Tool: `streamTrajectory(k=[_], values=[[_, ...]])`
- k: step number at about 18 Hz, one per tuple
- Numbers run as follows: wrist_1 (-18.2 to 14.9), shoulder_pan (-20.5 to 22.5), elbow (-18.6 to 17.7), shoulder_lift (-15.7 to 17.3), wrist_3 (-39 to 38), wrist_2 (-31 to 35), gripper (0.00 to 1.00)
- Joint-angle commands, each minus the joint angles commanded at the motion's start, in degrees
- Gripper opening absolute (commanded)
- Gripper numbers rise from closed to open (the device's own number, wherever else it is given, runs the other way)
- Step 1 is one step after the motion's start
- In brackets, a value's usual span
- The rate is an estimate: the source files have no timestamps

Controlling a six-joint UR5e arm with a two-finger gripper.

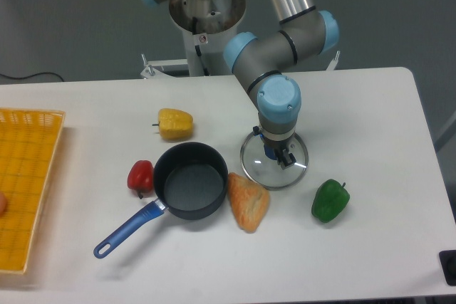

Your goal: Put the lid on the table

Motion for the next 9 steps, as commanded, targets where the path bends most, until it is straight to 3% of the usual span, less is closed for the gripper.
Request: streamTrajectory(k=[9], values=[[0.1,-0.2,0.0,-0.1,-0.4,1.1,0.75]])
